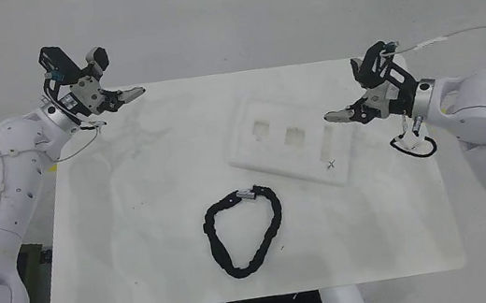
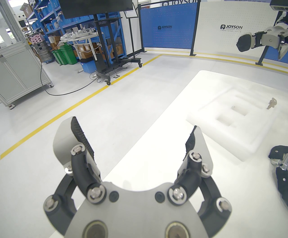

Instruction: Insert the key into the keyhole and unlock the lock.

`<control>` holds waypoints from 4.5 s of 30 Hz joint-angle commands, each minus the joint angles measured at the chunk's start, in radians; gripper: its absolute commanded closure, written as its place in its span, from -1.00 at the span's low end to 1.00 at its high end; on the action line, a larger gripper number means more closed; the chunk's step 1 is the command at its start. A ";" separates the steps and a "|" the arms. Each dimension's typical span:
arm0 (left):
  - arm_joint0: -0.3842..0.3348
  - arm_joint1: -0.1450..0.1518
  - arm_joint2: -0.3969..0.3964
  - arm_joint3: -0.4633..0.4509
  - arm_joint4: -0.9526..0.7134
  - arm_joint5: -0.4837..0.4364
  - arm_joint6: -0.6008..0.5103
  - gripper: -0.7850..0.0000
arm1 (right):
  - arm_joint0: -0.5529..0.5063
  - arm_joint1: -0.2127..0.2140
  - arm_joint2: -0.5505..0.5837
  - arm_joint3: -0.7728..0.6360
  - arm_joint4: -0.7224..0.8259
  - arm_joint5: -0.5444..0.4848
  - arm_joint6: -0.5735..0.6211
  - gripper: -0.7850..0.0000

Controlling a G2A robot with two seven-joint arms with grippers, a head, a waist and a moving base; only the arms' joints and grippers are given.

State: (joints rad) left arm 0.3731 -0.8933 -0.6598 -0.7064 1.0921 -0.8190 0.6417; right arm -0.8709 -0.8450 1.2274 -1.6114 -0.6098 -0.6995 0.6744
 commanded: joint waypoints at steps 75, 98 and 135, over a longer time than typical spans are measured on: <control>0.000 0.000 0.000 0.000 0.000 0.000 0.000 -1.00 | -0.097 -0.002 -0.141 -0.192 0.259 0.865 0.605 -0.62; 0.000 0.000 0.000 0.000 0.000 0.000 0.000 -1.00 | -0.068 -0.014 -0.156 -0.116 0.278 0.874 0.567 0.44; 0.000 0.000 0.000 0.000 0.000 0.000 0.000 -1.00 | -0.014 -0.008 -0.169 -0.135 -0.016 0.814 0.603 1.00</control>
State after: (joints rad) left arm 0.3731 -0.8933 -0.6598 -0.7064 1.0921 -0.8190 0.6417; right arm -0.8864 -0.8530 1.0599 -1.7451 -0.6113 0.1157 1.2752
